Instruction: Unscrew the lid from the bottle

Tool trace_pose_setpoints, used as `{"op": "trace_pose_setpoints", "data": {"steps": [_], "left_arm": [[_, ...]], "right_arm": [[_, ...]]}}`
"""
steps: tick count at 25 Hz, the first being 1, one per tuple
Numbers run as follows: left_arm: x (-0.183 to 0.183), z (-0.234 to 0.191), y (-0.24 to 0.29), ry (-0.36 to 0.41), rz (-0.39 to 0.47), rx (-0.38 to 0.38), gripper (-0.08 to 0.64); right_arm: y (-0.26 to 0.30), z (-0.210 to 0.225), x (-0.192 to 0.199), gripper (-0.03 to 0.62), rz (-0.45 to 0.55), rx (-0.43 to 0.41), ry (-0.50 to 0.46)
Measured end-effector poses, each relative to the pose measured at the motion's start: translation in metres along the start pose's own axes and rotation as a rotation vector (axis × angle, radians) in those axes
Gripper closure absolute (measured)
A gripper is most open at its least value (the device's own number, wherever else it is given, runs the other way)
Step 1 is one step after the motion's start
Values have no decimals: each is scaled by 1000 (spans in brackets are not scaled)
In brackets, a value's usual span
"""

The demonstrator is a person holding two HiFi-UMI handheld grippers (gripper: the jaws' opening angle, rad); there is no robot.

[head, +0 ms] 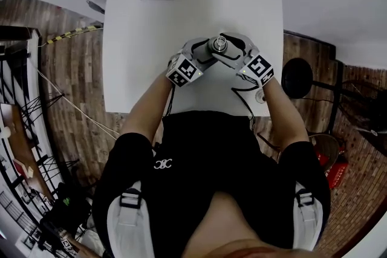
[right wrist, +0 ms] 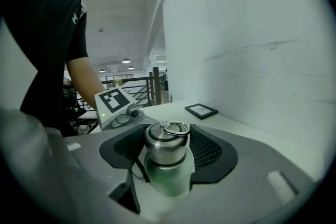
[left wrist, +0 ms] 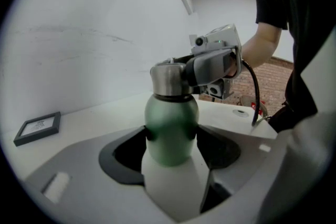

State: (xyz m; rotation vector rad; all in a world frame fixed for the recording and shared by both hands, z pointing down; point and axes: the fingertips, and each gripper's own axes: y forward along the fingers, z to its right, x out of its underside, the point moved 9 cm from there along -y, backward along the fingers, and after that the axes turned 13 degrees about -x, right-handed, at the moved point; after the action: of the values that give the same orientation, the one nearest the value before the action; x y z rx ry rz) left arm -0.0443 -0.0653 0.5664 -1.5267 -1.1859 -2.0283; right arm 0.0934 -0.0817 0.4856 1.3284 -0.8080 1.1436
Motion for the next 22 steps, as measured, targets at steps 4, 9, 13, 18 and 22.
{"op": "trace_pose_setpoints", "data": {"steps": [4,9,13,18,22], "left_arm": [[-2,0,13,3,2,3,206],[0,-3,8,-3,-8,1,206],[1,-6,11,-4,-12,5,206],[1,-9,11,6,-14,14,206],[-1,-7,9,3,-17,20,206]], "right_arm": [[-8,21,3,316,-54,-167,-56],[-2,32,-6,316,-101,-353,-91],[2,45,-10,316,-126,-489,-122],[9,55,-12,316,-155,-631,-143],[11,58,-19,316,-187,-720,-164]]}}
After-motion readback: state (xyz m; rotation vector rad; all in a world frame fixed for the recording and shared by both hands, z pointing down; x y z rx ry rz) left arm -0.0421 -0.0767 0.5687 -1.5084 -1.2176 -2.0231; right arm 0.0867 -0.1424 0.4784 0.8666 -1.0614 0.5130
